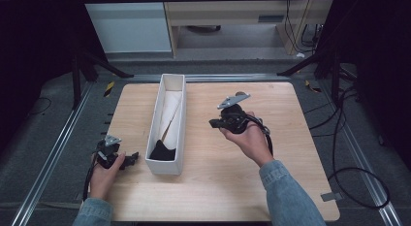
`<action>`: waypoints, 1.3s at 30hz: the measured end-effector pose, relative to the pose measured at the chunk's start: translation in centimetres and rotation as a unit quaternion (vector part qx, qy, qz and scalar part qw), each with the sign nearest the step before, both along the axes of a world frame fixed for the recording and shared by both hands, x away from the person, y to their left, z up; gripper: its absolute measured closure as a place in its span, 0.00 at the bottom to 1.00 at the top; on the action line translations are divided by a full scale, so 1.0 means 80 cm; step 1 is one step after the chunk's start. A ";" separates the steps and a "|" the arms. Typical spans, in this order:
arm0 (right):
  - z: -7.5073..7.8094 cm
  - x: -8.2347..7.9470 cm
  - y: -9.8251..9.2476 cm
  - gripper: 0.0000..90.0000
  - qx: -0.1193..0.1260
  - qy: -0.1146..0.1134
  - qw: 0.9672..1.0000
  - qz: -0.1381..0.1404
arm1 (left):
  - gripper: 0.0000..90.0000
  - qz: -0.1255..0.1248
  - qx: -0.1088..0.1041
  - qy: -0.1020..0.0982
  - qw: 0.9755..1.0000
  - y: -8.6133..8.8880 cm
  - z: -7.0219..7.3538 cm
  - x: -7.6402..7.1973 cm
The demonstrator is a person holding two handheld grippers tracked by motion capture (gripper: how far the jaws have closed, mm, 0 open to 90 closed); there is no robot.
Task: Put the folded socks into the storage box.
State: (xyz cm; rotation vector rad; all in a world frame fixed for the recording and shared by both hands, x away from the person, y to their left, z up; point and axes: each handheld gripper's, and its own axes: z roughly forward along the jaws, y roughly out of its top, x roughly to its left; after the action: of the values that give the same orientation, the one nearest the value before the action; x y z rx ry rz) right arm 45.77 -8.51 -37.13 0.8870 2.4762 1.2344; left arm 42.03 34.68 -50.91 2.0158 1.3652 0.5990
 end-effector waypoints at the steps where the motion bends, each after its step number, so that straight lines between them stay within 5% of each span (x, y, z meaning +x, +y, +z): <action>1: -0.003 0.000 -0.009 1.00 0.000 -0.001 1.000 -0.009 | 0.00 0.000 0.000 0.000 1.000 0.000 0.000 0.000; 12: -0.024 0.004 -0.074 1.00 0.010 0.003 0.997 -0.081 | 0.00 0.000 0.000 0.000 1.000 0.000 0.000 0.000; 22: -0.047 0.006 -0.109 0.97 0.019 0.020 0.992 -0.120 | 0.00 0.000 0.000 0.000 1.000 0.000 0.000 0.000; 30: -0.077 0.005 -0.122 0.52 -0.003 0.033 0.986 -0.166 | 0.00 0.000 0.000 0.000 1.000 0.000 0.000 0.000; 39: -0.121 0.006 -0.139 0.21 -0.016 0.055 0.973 -0.222 | 0.00 0.000 0.000 0.000 1.000 0.000 0.000 0.000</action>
State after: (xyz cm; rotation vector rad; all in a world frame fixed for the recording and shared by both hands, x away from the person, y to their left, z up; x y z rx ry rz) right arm 46.28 -19.61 -46.80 1.4350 2.1920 1.0087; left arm 42.03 34.68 -50.91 2.0160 1.3652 0.5994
